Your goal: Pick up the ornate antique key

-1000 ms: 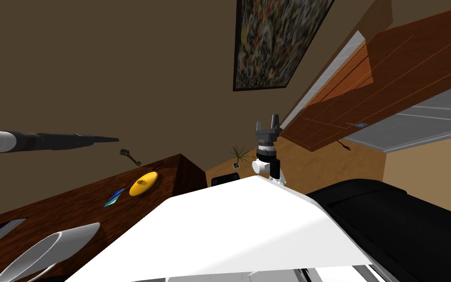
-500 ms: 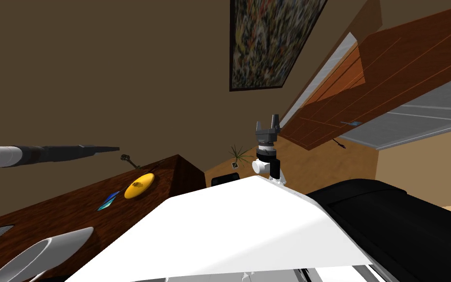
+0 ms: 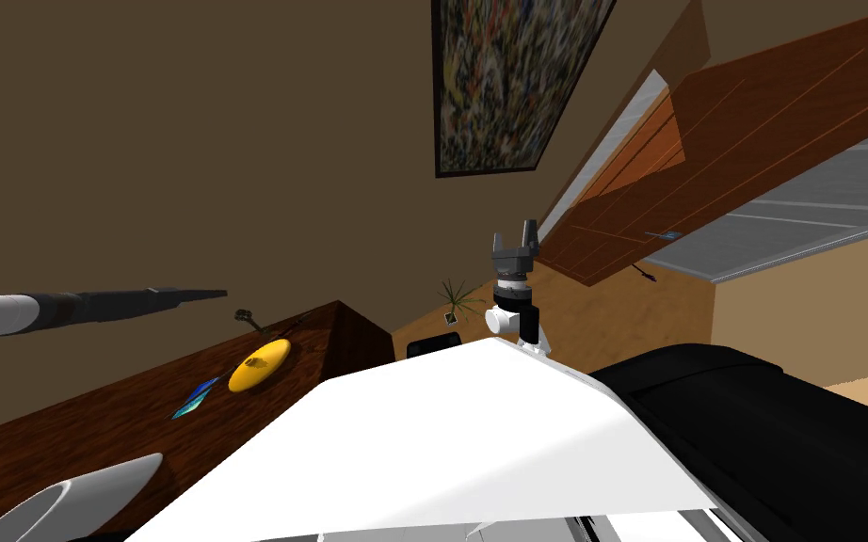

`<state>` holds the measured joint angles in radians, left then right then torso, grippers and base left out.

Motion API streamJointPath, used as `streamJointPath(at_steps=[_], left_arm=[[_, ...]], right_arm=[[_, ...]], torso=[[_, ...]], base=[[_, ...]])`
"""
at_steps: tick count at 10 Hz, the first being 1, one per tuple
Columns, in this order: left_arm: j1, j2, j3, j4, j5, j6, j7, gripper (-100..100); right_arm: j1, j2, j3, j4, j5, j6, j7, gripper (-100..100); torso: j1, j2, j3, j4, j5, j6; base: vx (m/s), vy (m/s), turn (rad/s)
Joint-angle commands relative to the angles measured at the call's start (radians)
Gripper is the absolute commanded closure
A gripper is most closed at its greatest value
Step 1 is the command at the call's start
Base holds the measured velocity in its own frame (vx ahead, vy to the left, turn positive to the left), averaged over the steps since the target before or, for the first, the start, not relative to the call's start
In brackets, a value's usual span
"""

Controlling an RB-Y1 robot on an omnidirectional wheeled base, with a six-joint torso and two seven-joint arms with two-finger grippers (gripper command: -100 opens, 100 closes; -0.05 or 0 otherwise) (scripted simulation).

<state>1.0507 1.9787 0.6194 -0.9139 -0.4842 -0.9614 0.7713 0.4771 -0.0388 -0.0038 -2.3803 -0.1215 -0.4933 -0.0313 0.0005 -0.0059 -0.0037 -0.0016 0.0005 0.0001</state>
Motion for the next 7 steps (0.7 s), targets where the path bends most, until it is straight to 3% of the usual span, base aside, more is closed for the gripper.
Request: streamJointPath(at_steps=[1, 2, 3, 7], left_arm=[[-0.018, -0.025, -0.002, -0.018, -0.028, 0.006, 0.003, -100], [-0.006, -0.013, -0.003, -0.007, -0.007, 0.005, -0.007, -100], [-0.007, -0.014, -0.003, -0.009, -0.009, 0.006, -0.006, 100], [-0.007, -0.014, -0.003, -0.008, -0.009, 0.006, -0.006, 100]], right_arm=[[0.0, 0.0, 0.0, 0.0, 0.0, 0.0, 0.0, 0], [0.0, 0.0, 0.0, 0.0, 0.0, 0.0, 0.0, 0], [0.0, 0.0, 0.0, 0.0, 0.0, 0.0, 0.0, 0], [0.0, 0.0, 0.0, 0.0, 0.0, 0.0, 0.0, 0]], torso=[[0.0, 0.0, 0.0, 0.0, 0.0, 0.0], [0.0, 0.0, 0.0, 0.0, 0.0, 0.0], [0.001, 0.002, 0.001, 0.0, 0.0, 0.0], [0.001, 0.004, 0.002, 0.001, 0.0, 0.0]], base=[[0.046, -0.015, -0.026], [0.015, -0.005, 0.004], [0.0, 0.0, 0.0], [0.0, 0.0, 0.0]])
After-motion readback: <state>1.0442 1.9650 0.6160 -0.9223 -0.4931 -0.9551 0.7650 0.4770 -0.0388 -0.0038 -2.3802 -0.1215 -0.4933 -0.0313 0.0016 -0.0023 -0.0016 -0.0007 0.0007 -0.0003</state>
